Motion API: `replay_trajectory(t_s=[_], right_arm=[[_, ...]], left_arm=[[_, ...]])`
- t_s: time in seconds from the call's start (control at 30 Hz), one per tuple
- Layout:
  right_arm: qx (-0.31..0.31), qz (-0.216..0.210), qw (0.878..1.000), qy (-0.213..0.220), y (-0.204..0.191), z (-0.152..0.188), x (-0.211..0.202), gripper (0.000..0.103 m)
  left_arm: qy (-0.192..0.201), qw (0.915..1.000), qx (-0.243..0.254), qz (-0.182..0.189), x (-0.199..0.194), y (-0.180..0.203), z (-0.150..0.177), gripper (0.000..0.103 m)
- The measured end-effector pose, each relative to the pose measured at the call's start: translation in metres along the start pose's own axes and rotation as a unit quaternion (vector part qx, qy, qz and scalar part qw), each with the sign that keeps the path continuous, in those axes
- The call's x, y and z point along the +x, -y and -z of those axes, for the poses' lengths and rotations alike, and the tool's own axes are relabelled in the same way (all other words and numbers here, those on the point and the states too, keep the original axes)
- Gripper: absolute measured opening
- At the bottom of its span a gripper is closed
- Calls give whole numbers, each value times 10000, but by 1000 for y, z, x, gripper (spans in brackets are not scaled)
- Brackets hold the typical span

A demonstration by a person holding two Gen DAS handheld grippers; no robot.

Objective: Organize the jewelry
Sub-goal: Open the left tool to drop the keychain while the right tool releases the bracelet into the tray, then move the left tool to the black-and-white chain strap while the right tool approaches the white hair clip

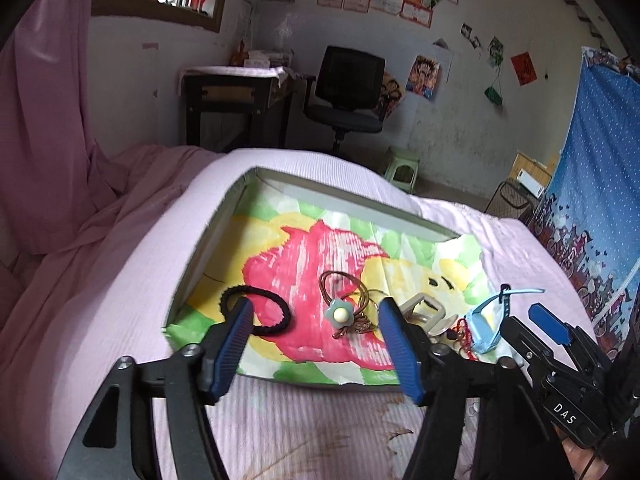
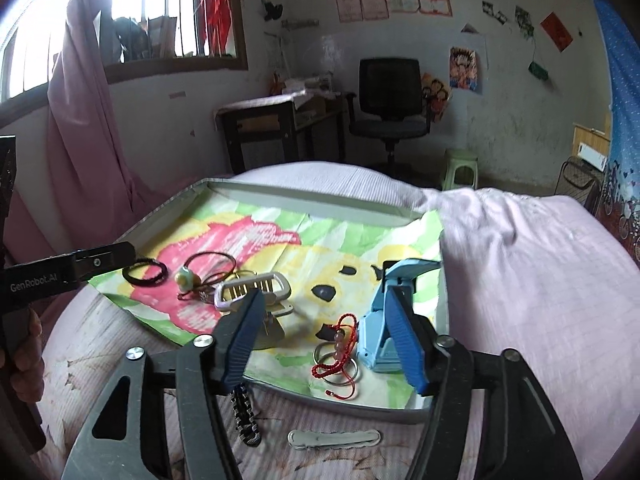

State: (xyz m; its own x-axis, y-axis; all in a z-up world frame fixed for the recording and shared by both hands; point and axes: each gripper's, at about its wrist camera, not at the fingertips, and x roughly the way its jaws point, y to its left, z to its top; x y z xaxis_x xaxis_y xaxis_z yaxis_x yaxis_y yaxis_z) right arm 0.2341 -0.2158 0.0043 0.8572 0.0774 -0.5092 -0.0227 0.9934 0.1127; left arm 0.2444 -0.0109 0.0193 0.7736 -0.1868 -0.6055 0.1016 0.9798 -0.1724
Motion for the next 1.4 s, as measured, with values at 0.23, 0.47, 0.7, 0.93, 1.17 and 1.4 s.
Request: replay_trajectory(t_s=[0.23,0.47,0.7,0.93,1.17,1.4], right_arm=[[100,52,9988,472,3,1,-29,90],[101,1,9967,809,5,5,-54,102],[42,61,9951,988,8,11,-78,102],[118,115,9941,1072,17,18,-99,102],[104,178,9940,1075,25,31,-120,102],[44,249,9945,1020,31,41,-136,102]], left_arm=[[435,9990,41,-41,-31,-2,3,94],[853,9964,22,-1,-57,-4,16,101],[1031,9946,72,-2,-77,-1,32,102],[1103,9937,191,-18,-92,7,52,102],[1129,9930,345,-56,-102,17,73,102],[1181,9922,397,-79,-109,22,94,102]])
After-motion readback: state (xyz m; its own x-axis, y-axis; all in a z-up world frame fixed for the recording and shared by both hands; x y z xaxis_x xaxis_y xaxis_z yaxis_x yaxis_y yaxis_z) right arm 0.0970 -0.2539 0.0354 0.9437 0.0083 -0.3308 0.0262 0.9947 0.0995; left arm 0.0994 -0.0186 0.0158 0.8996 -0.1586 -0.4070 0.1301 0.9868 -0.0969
